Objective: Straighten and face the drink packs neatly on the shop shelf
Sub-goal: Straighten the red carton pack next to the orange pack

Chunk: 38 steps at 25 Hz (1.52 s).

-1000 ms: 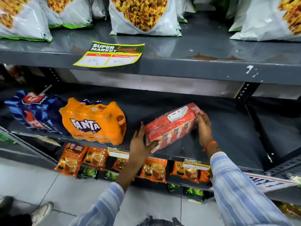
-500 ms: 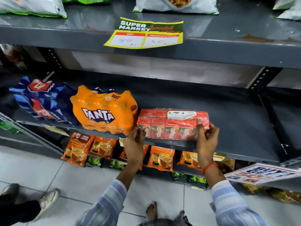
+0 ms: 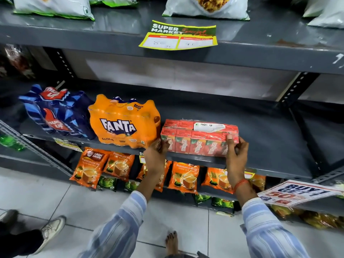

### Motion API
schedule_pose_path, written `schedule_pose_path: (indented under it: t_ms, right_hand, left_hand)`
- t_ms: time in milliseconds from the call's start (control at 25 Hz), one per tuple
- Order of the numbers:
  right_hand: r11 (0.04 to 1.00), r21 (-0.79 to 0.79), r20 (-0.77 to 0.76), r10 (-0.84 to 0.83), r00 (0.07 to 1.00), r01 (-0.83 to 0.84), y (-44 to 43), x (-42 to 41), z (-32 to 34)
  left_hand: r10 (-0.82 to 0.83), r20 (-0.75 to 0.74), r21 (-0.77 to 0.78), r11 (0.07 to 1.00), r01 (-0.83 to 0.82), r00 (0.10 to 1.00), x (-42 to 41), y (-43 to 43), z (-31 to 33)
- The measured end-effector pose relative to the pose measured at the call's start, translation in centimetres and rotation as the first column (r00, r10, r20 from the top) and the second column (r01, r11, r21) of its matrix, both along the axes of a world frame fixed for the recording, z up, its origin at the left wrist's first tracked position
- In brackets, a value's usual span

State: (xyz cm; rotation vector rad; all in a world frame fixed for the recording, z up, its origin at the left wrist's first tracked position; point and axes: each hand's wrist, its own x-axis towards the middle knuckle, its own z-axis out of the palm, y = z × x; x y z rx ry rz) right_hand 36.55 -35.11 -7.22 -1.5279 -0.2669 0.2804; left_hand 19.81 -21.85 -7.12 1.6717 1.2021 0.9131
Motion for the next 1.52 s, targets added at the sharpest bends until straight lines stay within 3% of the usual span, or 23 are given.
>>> schedule_pose_path:
  t_ms: [200, 400, 880, 1200, 1280, 1400, 1520]
  right_hand:
    - [0.976, -0.117, -0.068, 0.175, 0.982, -0.182, -1.2, 0.7, 0.9]
    - [0.984, -0.144, -0.058, 0.093, 0.994, -0.101, -2.2, 1.2, 1.2]
    - [0.984, -0.173, -0.057, 0.024, 0.998, -0.034, -4.4, 1.9, 1.1]
    - [0.977, -0.189, -0.11, -0.117, 0.987, 0.095, -3.3, 0.6, 1.9]
    - [0.933, -0.281, 0.033, -0.223, 0.974, 0.224, -2.1, -0.9, 1.7]
    - [0.847, -0.325, 0.432, -0.263, 0.863, 0.421, 2.1, -5.2, 2.3]
    - [0.918, -0.204, 0.567, -0.171, 0.806, 0.339, 8.4, -10.7, 3.5]
  left_hand:
    - [-0.039, -0.004, 0.012, 0.999, 0.039, 0.999, -0.1, 0.3, 0.3]
    - [-0.126, -0.031, 0.118, 0.985, 0.128, 0.992, 0.5, -0.5, 0.1]
    - [-0.165, -0.075, 0.087, 0.981, 0.172, 0.983, 2.7, -1.7, 0.2]
    - [-0.242, -0.103, 0.06, 0.967, 0.249, 0.965, 2.2, -1.2, 0.6]
    - [-0.298, -0.122, 0.075, 0.948, 0.309, 0.947, 1.6, -0.3, 1.0]
    - [-0.363, -0.101, 0.212, 0.902, 0.376, 0.926, -0.7, 0.5, 2.6]
    - [-0.365, -0.022, 0.42, 0.842, 0.34, 0.931, -4.9, 1.9, 4.5]
